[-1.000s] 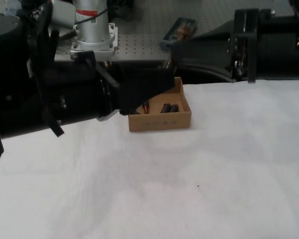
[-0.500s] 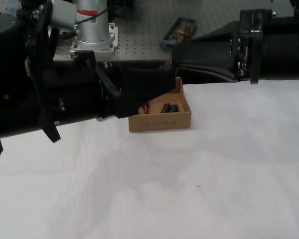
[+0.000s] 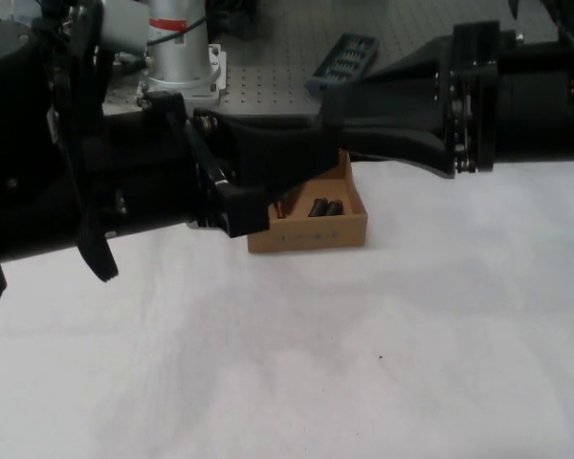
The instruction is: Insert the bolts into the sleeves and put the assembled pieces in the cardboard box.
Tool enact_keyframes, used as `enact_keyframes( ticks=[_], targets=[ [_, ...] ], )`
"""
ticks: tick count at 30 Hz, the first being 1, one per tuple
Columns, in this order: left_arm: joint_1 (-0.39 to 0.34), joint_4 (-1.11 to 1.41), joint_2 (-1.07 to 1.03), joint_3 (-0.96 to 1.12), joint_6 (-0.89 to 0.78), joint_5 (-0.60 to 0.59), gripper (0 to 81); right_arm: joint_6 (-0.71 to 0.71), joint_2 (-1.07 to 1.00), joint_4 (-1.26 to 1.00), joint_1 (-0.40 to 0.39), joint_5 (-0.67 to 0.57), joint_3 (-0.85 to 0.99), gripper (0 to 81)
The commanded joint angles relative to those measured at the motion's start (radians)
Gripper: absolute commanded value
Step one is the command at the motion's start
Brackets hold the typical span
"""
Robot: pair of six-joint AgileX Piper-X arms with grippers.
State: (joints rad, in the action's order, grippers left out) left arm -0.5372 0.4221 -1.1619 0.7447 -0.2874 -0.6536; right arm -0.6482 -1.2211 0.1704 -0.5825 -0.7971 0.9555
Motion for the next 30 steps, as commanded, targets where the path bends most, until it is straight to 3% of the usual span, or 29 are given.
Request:
enact_keyframes(
  ticks=[1,10,15,18,21,30],
  targets=[
    [0.003,0.029,0.011,0.014,0.012,0.023,0.6,0.018,-0.001,0.026,-0.002,-0.010,0.005,37.9],
    [0.053,0.005,-0.029,0.018,0.094,0.119,0.6,0.262,0.028,0.305,0.093,-0.004,0.005,37.9],
    [0.125,-0.002,-0.192,0.093,0.094,0.089,0.6,0.433,0.062,0.485,0.174,0.070,0.005,30.2],
    [0.158,-0.002,-0.349,0.198,0.094,0.027,0.6,0.521,0.076,0.574,0.217,0.122,0.005,19.5],
    [0.171,-0.002,-0.508,0.335,0.110,-0.002,0.6,0.578,0.080,0.609,0.244,0.159,0.005,2.6],
    [0.175,-0.220,-0.964,0.848,0.163,-0.023,0.6,0.654,0.080,0.610,0.256,0.159,0.005,2.9]
  ],
)
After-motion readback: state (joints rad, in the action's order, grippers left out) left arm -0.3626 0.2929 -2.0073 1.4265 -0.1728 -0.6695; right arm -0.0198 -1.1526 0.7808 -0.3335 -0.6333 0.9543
